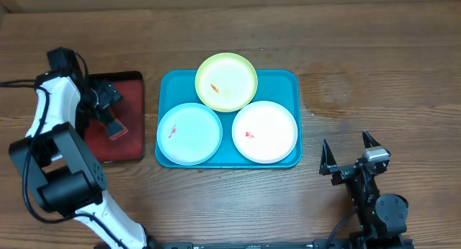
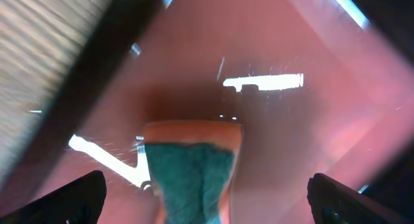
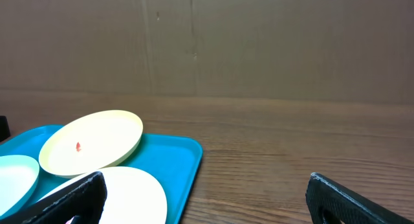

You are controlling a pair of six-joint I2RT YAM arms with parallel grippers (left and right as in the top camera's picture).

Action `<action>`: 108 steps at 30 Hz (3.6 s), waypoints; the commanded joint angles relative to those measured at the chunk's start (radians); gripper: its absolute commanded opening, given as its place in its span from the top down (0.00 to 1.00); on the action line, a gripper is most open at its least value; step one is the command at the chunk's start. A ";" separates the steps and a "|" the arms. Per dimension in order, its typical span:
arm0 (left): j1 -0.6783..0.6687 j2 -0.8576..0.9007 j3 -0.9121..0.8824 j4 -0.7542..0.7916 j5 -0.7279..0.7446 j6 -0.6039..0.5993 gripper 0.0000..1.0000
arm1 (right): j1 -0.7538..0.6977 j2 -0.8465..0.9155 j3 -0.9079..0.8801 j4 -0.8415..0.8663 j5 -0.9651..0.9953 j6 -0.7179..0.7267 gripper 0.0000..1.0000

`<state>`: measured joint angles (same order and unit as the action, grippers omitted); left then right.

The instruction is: Clean dirty plates on tray and stack at the side

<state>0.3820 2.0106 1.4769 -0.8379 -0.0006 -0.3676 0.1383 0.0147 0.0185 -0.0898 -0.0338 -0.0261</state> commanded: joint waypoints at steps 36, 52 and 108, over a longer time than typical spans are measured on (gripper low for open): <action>-0.003 0.134 0.012 0.026 -0.010 0.016 0.92 | -0.003 -0.011 -0.010 0.006 0.007 -0.001 0.00; -0.003 0.134 0.012 -0.150 0.087 0.016 0.00 | -0.003 -0.011 -0.010 0.006 0.006 -0.001 0.00; -0.003 0.134 0.012 -0.158 0.014 0.016 0.00 | -0.003 -0.011 -0.010 0.006 0.007 -0.001 0.00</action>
<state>0.3851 2.1170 1.5040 -0.9615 -0.0242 -0.3637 0.1379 0.0147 0.0185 -0.0906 -0.0334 -0.0265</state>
